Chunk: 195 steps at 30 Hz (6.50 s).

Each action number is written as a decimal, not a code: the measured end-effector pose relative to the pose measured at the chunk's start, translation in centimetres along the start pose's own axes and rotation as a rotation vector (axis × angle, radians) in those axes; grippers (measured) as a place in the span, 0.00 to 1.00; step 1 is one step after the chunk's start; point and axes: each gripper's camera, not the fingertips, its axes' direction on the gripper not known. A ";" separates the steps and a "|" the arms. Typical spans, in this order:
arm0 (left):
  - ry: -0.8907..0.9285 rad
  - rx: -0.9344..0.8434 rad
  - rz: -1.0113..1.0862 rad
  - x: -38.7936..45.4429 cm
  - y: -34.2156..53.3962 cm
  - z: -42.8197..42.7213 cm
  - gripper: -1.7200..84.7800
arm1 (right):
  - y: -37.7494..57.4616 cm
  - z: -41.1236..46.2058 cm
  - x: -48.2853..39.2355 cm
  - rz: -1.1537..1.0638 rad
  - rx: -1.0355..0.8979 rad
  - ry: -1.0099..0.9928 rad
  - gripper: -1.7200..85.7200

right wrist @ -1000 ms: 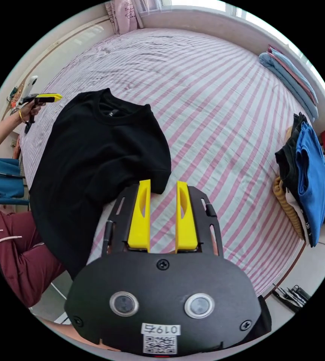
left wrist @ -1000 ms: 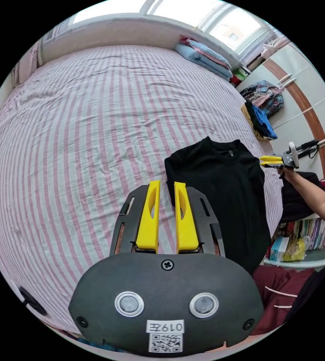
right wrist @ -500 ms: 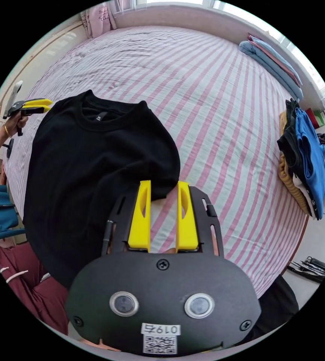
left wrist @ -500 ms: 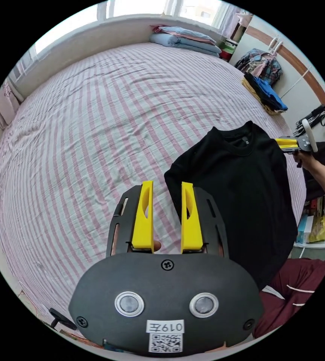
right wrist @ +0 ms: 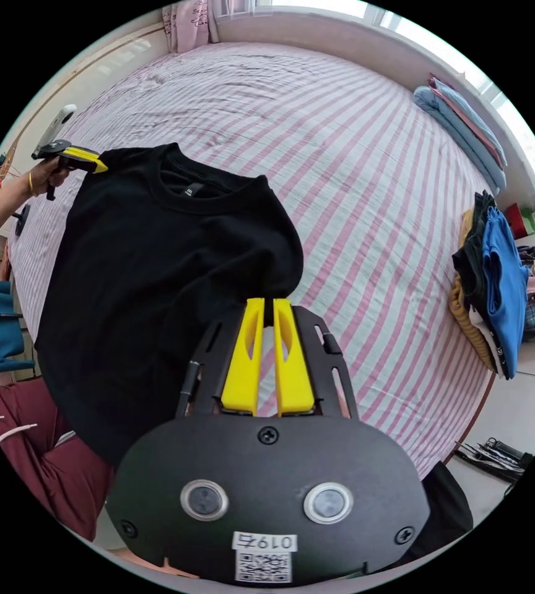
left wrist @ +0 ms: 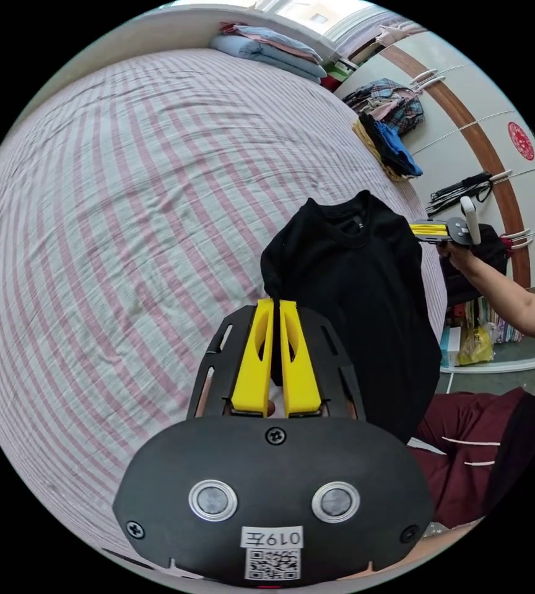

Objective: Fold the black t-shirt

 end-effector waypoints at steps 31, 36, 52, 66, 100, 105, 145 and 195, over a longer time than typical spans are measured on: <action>-0.097 -0.055 -0.019 5.1 -12.4 -8.8 0.14 | -10.9 -0.4 9.7 -0.001 0.055 -0.188 0.09; -0.143 -0.198 0.187 8.3 -17.5 -4.8 0.18 | -15.4 4.5 9.5 -0.139 0.005 -0.300 0.14; -0.075 -0.414 0.374 10.8 -21.3 -0.5 0.05 | -13.7 9.2 9.0 -0.316 -0.111 -0.239 0.01; -0.138 -0.176 0.223 10.7 -21.5 -1.4 0.03 | -9.3 4.7 10.5 -0.162 0.133 -0.073 0.01; 0.192 0.067 0.079 25.1 -21.6 21.5 0.03 | 14.2 11.1 9.5 0.094 0.064 -0.367 0.15; 0.131 -0.034 0.076 23.7 -22.7 26.4 0.03 | 16.0 10.6 7.7 0.235 0.164 -0.338 0.16; 0.203 0.191 0.309 22.9 -30.7 33.3 0.08 | 18.7 4.5 -0.1 0.392 0.312 -0.317 0.21; 0.000 -0.361 1.163 41.4 -46.5 51.3 0.03 | 39.0 12.9 5.7 1.059 0.426 -0.378 0.04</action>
